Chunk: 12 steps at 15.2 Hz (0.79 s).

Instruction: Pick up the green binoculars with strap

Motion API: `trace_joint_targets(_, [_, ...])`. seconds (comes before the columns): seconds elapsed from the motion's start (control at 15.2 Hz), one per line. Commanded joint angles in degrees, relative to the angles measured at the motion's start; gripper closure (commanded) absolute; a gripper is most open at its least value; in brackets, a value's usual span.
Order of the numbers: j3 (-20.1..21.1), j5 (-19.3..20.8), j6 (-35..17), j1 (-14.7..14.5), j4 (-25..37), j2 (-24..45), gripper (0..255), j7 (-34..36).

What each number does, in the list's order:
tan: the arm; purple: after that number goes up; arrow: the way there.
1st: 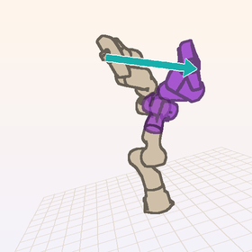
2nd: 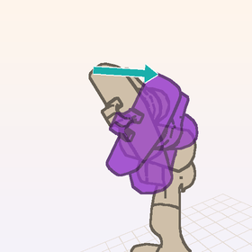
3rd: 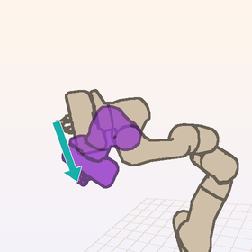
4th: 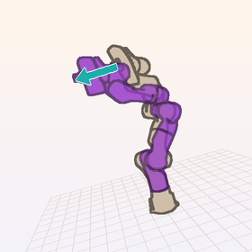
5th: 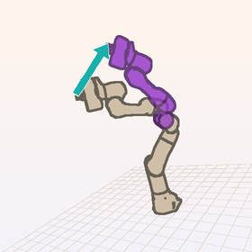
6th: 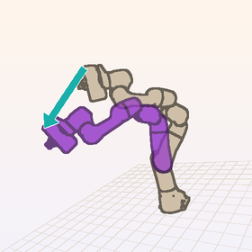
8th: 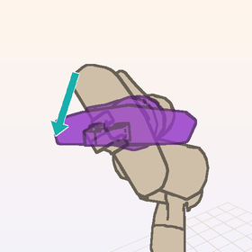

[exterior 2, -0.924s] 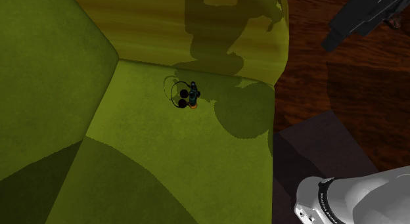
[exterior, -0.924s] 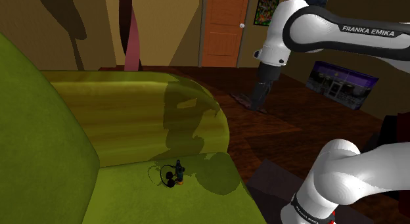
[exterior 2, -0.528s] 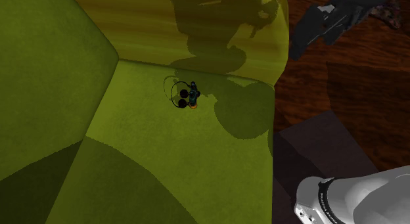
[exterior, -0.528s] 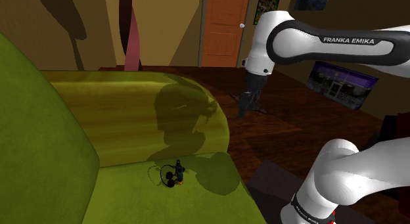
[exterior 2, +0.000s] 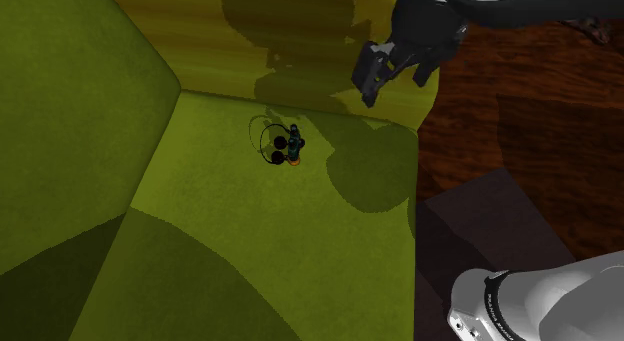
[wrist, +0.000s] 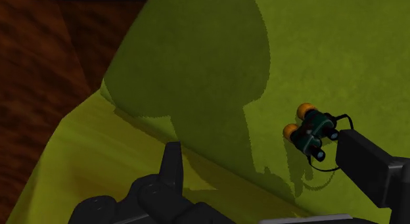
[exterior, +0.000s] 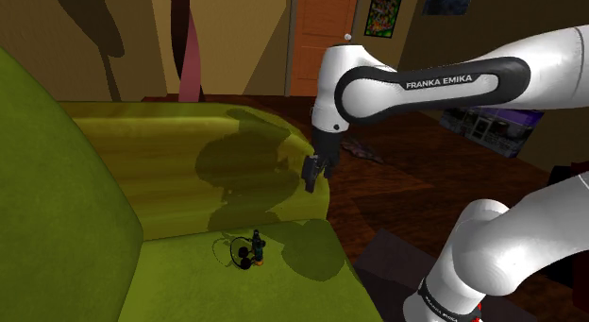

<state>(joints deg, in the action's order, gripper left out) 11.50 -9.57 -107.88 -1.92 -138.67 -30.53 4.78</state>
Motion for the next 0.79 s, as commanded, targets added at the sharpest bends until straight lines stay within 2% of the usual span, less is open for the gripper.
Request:
trace_joint_targets(0.0, [1.9,-0.2,-3.1,-0.3,0.1,3.3,0,2.1])
trace_joint_targets(0.4, [7.4,1.5,-10.7,-0.7,4.2,15.8,0,9.3])
trace_joint_targets(0.73, [10.9,5.8,-15.5,-1.1,9.8,27.4,0,16.4])
